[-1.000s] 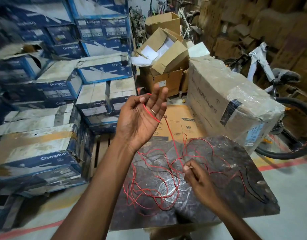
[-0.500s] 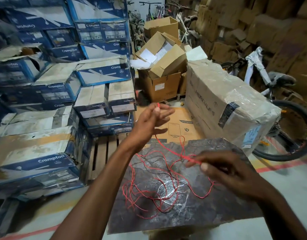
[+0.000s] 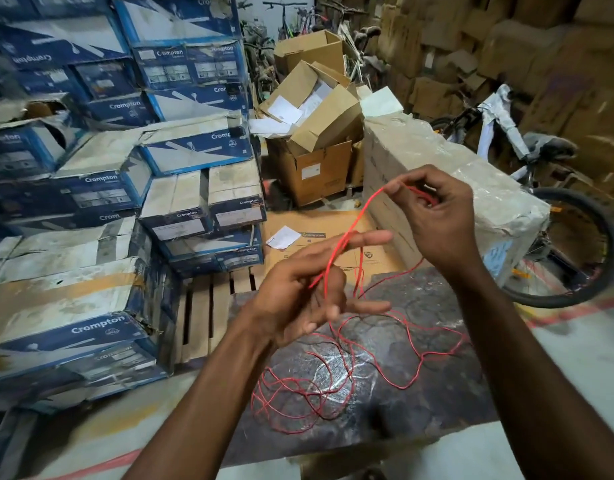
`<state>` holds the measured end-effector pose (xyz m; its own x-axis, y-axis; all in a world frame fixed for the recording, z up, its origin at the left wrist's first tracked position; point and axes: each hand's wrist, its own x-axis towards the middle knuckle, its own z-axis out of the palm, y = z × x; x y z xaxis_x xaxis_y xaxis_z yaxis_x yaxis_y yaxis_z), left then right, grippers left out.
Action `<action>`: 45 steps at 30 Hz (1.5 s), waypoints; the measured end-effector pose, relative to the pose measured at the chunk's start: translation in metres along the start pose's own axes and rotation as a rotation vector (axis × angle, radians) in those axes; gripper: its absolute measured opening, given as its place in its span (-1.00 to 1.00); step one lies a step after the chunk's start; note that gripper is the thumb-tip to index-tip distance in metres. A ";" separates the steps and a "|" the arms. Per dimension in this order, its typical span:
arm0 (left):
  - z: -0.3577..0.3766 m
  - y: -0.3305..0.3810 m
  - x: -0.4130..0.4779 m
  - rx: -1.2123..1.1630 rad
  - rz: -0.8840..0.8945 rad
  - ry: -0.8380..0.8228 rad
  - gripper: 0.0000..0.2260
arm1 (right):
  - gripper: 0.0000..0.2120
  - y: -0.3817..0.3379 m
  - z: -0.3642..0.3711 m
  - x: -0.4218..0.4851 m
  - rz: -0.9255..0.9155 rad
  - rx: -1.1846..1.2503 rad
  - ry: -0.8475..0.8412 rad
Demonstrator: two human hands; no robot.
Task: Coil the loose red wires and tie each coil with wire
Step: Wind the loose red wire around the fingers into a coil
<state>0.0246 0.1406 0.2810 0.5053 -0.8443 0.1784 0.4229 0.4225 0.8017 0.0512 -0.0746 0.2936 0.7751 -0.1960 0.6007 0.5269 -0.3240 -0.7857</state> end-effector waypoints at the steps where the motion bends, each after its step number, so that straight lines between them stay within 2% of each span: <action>1: 0.000 0.000 -0.001 -0.088 0.051 0.015 -0.58 | -0.96 0.007 0.004 -0.003 0.015 0.003 0.001; 5: -0.010 0.001 0.000 -0.334 0.181 0.074 -0.67 | -0.90 0.035 0.019 -0.021 0.109 0.023 -0.022; 8: -0.016 0.005 0.003 -0.293 0.218 0.217 -0.63 | -0.86 0.054 0.030 -0.043 0.173 0.038 -0.041; 14: -0.030 0.009 0.014 -0.204 0.227 0.239 -0.77 | -0.83 0.086 0.052 -0.101 0.354 0.046 -0.177; 19: -0.045 0.013 0.018 -0.155 0.226 0.363 -0.82 | -0.72 0.089 0.061 -0.142 0.480 0.052 -0.284; 22: -0.055 0.021 0.018 -0.143 0.228 0.442 -0.77 | -0.69 0.084 0.060 -0.159 0.499 0.049 -0.329; 25: -0.066 0.025 0.019 -0.002 0.245 0.578 -0.75 | -0.60 0.073 0.055 -0.165 0.443 -0.071 -0.456; 28: -0.074 0.020 0.022 0.313 0.232 0.749 -0.71 | -0.59 0.054 0.044 -0.158 0.276 -0.369 -0.650; 30: -0.077 0.015 0.022 0.565 0.205 0.788 -0.73 | -0.64 0.041 0.034 -0.148 0.145 -0.499 -0.721; 33: -0.086 0.002 0.019 0.787 0.097 0.701 -0.74 | -0.74 0.023 0.020 -0.127 0.052 -0.527 -0.714; 39: -0.071 -0.006 0.002 0.946 -0.242 0.447 -0.77 | -0.79 0.012 -0.006 -0.068 0.006 -0.327 -0.427; 42: -0.057 0.002 -0.004 0.870 -0.380 0.308 -0.73 | -0.88 0.018 -0.009 -0.045 0.046 -0.256 -0.337; 45: -0.048 0.006 -0.010 0.561 -0.361 0.202 -0.67 | -0.94 0.024 -0.006 -0.030 0.097 -0.144 -0.257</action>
<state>0.0580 0.1677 0.2568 0.5595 -0.7988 -0.2212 0.1657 -0.1536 0.9741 0.0380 -0.0819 0.2578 0.8920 0.0022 0.4521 0.4054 -0.4465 -0.7977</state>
